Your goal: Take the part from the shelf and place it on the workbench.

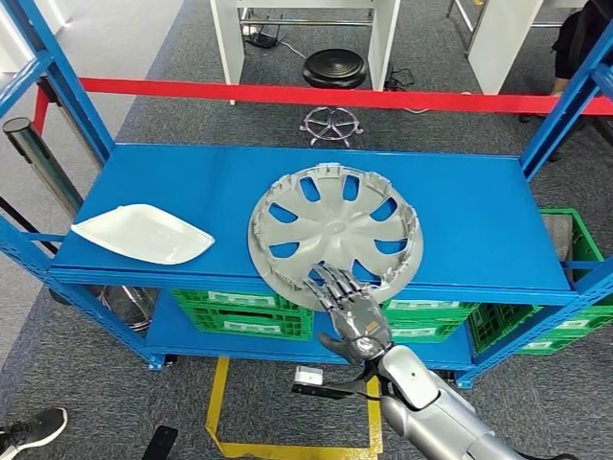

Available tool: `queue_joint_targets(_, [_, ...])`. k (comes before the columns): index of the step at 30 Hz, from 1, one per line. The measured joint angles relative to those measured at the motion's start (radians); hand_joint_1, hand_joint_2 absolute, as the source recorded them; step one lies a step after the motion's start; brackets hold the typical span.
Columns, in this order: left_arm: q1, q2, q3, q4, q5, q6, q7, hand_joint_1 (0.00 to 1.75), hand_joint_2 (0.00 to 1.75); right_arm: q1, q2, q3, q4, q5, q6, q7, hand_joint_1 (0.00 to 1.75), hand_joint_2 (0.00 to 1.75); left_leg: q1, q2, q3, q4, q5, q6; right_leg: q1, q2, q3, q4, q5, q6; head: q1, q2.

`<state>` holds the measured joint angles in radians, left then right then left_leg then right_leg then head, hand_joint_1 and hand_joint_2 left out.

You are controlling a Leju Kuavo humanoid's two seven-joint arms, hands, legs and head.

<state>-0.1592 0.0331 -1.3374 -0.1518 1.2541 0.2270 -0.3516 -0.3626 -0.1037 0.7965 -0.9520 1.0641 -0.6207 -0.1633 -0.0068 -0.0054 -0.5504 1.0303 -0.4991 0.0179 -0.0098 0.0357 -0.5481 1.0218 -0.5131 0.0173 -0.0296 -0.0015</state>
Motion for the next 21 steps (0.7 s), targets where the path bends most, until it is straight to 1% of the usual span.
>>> queue_joint_targets(3, [-0.004, -0.003, -0.011, 0.000, -0.008, 0.000, 0.007, 0.00, 1.75, -0.023, 0.000, -0.011, 0.037, 0.065, -0.005, 0.064, 0.00, 1.75, 0.000, 0.000, 0.000, 0.000, 0.000, 0.000, 0.000, 0.000, 0.000, 0.000, 0.000, 0.000, 0.000, 0.000])
queue_joint_targets(7, [-0.010, -0.007, -0.027, 0.000, -0.022, 0.001, 0.020, 0.00, 1.75, -0.054, 0.001, -0.025, 0.085, 0.135, -0.001, 0.127, 0.00, 1.75, 0.000, 0.000, 0.000, 0.000, 0.000, 0.000, 0.000, 0.000, 0.000, 0.000, 0.000, 0.000, 0.000, 0.000])
queue_joint_targets(15, [-0.028, -0.015, -0.057, 0.000, -0.045, -0.001, 0.029, 0.00, 1.75, -0.114, 0.025, -0.045, 0.215, 0.200, 0.005, 0.200, 0.00, 1.75, 0.000, 0.000, 0.000, 0.000, 0.000, 0.000, 0.000, 0.000, 0.000, 0.000, 0.000, 0.000, 0.000, 0.000])
queue_joint_targets(16, [-0.029, -0.016, -0.059, 0.000, -0.046, -0.001, 0.030, 0.00, 1.75, -0.122, 0.028, -0.049, 0.232, 0.204, 0.005, 0.204, 0.14, 1.75, 0.000, 0.000, 0.000, 0.000, 0.000, 0.000, 0.000, 0.000, 0.000, 0.000, 0.000, 0.000, 0.000, 0.000])
queue_joint_targets(19, [-0.030, -0.017, -0.063, 0.000, -0.045, -0.002, 0.035, 0.00, 1.75, -0.133, 0.031, -0.057, 0.273, 0.208, 0.005, 0.208, 1.45, 1.75, 0.000, 0.000, -0.001, 0.000, 0.000, 0.000, 0.000, 0.000, 0.000, 0.000, 0.000, 0.000, 0.000, 0.000])
queue_joint_targets(20, [-0.030, -0.017, -0.064, 0.000, -0.045, -0.002, 0.036, 0.00, 1.75, -0.134, 0.032, -0.060, 0.282, 0.208, 0.005, 0.207, 1.75, 1.75, 0.000, 0.000, -0.001, 0.000, 0.000, 0.000, 0.000, 0.000, 0.000, 0.000, 0.000, 0.000, 0.000, 0.000])
queue_joint_targets(21, [-0.030, -0.017, -0.066, 0.000, -0.043, -0.002, 0.037, 0.00, 1.75, -0.134, 0.032, -0.063, 0.289, 0.207, 0.004, 0.204, 1.75, 1.75, 0.000, 0.000, -0.001, 0.000, 0.000, 0.000, 0.000, 0.000, 0.000, 0.000, 0.000, 0.000, 0.000, 0.000])
